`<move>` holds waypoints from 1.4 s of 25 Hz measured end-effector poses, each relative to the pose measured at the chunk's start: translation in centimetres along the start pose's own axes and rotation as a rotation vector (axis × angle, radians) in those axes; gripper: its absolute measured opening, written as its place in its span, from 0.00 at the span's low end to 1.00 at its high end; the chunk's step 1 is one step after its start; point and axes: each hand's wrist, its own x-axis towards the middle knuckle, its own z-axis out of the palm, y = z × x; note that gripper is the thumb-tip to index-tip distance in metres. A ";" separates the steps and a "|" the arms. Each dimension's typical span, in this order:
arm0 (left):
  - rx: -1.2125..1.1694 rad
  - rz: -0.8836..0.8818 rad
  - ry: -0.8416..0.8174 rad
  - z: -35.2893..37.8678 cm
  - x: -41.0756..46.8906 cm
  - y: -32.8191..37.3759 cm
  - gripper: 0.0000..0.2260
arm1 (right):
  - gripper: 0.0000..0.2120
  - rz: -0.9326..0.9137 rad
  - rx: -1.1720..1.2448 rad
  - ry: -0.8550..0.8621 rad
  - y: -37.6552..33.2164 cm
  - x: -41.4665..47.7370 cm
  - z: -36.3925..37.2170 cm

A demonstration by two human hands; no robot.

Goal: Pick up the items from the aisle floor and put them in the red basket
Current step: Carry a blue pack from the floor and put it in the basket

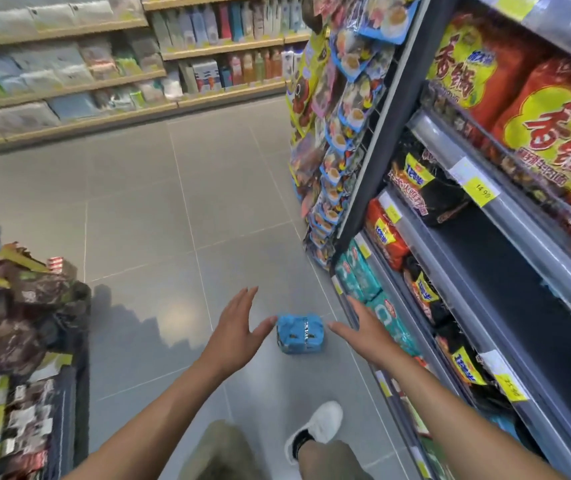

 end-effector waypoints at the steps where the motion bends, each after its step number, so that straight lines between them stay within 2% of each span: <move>1: -0.050 -0.041 -0.023 0.4 1.9 -0.1 0.31 | 0.38 0.069 0.060 -0.038 0.0 2.1 0.0; 4: -0.289 -0.253 -0.139 2.1 7.3 -0.6 0.27 | 0.28 0.347 0.313 -0.169 0.9 7.3 0.5; 5: -0.373 -0.339 -0.179 3.0 9.1 -1.1 0.27 | 0.28 0.425 0.392 -0.192 1.5 8.7 0.8; 7: -0.510 -0.540 -0.261 5.2 13.2 -3.2 0.30 | 0.37 0.551 0.486 -0.204 3.3 11.9 1.9; 9: -0.571 -0.708 -0.300 7.5 16.5 -5.9 0.35 | 0.42 0.602 0.576 -0.215 5.0 14.4 3.2; 13: -0.677 -0.875 -0.308 12.4 22.1 -11.4 0.37 | 0.48 0.681 0.698 -0.224 9.6 19.6 6.8; 18: -0.744 -0.954 -0.359 19.8 27.6 -18.2 0.38 | 0.50 0.758 0.767 -0.213 16.0 26.5 12.1; 26: -0.810 -1.134 -0.295 34.8 34.6 -32.3 0.41 | 0.55 0.844 0.732 -0.184 28.2 39.1 23.2; 28: -0.761 -1.102 -0.276 38.3 36.0 -35.3 0.37 | 0.51 0.878 0.732 -0.131 30.9 41.8 25.0; 31: -0.681 -0.982 -0.143 43.5 38.8 -39.7 0.16 | 0.41 0.918 0.807 0.066 36.1 46.4 28.2; 32: -0.686 -0.948 -0.101 45.2 39.8 -41.1 0.12 | 0.36 0.921 0.833 0.123 37.6 47.8 29.1; 35: -0.692 -0.922 -0.091 48.8 41.5 -44.8 0.11 | 0.22 0.902 0.913 0.173 41.2 51.5 31.2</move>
